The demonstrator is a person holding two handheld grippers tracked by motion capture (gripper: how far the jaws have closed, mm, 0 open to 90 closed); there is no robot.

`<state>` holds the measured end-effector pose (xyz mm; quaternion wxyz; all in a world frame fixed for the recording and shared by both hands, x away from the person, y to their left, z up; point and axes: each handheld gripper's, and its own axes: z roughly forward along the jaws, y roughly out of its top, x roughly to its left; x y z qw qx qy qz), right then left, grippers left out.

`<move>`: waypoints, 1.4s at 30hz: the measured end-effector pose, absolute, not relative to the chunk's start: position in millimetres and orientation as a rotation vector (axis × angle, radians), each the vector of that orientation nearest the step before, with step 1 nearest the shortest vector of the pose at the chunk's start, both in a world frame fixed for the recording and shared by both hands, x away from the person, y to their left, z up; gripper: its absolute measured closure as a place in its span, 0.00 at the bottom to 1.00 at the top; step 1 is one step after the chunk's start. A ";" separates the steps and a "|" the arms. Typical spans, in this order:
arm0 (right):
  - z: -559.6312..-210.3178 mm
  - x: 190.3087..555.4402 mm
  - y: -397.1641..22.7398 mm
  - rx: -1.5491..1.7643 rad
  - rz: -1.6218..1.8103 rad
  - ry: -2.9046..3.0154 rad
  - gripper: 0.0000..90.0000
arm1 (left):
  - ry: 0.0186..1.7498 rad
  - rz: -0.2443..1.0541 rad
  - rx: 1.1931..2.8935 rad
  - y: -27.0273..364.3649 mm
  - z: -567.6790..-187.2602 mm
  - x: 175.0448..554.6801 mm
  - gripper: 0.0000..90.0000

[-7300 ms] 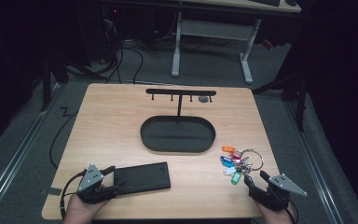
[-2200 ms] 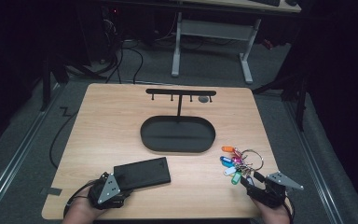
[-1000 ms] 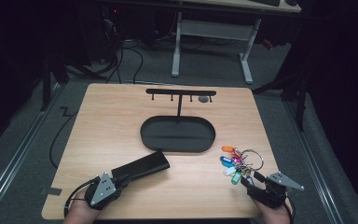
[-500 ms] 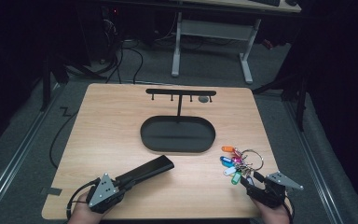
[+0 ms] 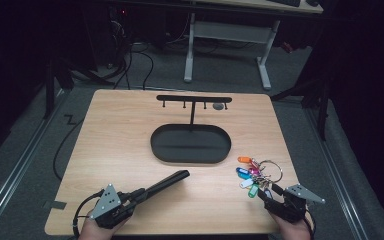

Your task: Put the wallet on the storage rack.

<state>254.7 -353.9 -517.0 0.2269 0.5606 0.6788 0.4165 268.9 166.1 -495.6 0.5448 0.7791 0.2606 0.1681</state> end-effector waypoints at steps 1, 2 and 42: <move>-517.0 254.7 -353.9 1.545 1.148 1.871 0.39 | 0.618 0.397 1.843 165.6 -494.7 268.1 0.89; -517.1 254.8 -353.8 1.544 1.148 1.871 0.39 | 0.623 0.385 1.830 164.7 -494.0 267.5 0.89; -519.8 256.6 -351.1 1.558 1.146 1.884 0.39 | 0.767 0.391 1.683 182.4 -500.6 282.8 0.83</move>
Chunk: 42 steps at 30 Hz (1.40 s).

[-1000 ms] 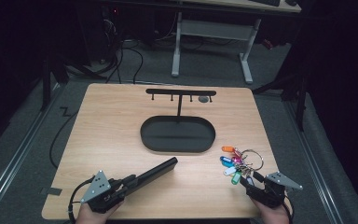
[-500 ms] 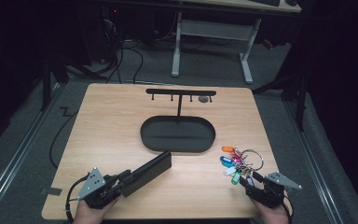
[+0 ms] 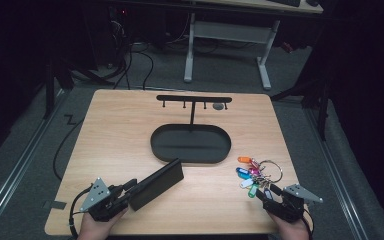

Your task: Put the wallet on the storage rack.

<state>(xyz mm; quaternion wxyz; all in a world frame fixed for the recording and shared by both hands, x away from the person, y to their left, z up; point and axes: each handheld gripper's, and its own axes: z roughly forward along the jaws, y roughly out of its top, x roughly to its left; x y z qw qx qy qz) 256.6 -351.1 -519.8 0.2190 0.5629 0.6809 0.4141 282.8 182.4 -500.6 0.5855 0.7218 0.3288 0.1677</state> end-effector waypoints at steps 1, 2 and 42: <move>-519.9 256.8 -351.2 1.557 1.147 1.886 0.39 | 0.768 0.389 1.685 182.5 -500.7 283.1 0.82; -520.0 257.0 -351.3 1.558 1.146 1.886 0.39 | 0.767 0.389 1.687 182.6 -501.0 283.3 0.80; -518.0 255.2 -352.2 1.539 1.152 1.890 0.39 | 0.696 0.448 1.850 174.5 -503.7 280.3 0.73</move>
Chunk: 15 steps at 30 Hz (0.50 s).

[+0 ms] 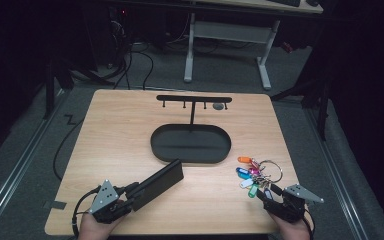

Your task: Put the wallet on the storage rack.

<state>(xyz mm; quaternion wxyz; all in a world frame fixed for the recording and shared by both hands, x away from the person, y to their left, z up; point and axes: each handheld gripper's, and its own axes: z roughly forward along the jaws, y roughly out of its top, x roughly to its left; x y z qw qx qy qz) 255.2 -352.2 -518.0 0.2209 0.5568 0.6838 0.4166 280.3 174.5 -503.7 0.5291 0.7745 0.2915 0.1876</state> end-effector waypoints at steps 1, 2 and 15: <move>-518.0 255.2 -352.2 1.539 1.151 1.891 0.39 | 0.697 0.458 1.849 173.9 -503.7 279.7 0.74; -518.2 255.2 -352.2 1.538 1.150 1.892 0.39 | 0.692 0.453 1.851 173.5 -503.5 279.3 0.74; -518.7 252.9 -354.2 1.549 1.141 1.886 0.39 | 0.688 0.393 1.864 170.7 -499.3 279.7 0.82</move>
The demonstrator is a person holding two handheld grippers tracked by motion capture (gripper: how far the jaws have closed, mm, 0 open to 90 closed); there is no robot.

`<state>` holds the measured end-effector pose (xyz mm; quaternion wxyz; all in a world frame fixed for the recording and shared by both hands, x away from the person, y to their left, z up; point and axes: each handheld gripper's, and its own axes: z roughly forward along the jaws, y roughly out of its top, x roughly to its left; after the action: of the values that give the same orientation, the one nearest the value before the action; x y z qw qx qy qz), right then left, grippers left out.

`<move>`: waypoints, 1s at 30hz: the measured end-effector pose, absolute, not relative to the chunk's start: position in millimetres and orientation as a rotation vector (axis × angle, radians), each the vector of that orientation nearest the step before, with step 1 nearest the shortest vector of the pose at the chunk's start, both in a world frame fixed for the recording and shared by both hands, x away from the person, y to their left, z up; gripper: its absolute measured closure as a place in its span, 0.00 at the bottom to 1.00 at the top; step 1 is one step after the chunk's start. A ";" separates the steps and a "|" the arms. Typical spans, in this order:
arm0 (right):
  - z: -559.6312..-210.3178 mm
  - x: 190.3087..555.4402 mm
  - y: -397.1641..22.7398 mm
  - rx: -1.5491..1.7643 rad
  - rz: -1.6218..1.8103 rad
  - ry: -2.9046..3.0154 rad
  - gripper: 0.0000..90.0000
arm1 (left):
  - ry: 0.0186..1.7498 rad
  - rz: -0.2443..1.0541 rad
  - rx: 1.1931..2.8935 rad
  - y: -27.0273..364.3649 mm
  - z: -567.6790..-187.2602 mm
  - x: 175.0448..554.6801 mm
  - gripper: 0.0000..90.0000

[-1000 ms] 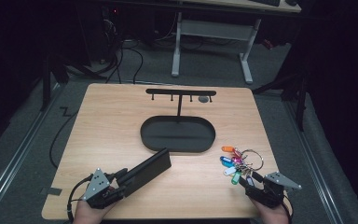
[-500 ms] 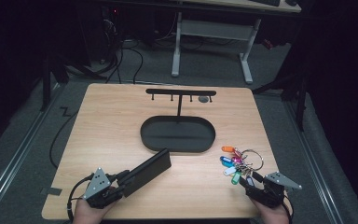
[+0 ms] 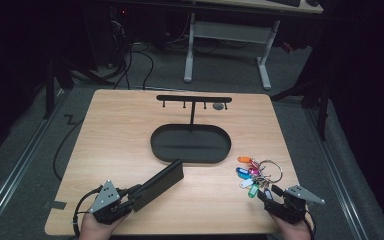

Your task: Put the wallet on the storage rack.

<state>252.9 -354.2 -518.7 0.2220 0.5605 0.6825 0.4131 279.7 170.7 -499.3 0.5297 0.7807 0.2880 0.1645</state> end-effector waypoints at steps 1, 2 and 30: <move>-518.6 252.5 -354.6 1.549 1.140 1.884 0.39 | 0.681 0.402 1.870 169.1 -497.6 278.8 0.82; -518.4 252.1 -355.1 1.549 1.140 1.880 0.39 | 0.673 0.408 1.875 167.9 -496.3 277.9 0.82; -516.4 246.3 -359.7 1.541 1.158 1.864 0.40 | 0.612 0.343 1.783 149.4 -481.4 284.3 0.84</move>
<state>246.3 -359.7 -516.4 0.2280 0.5594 0.6769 0.4206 284.3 149.4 -481.4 0.5753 0.7611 0.2614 0.1463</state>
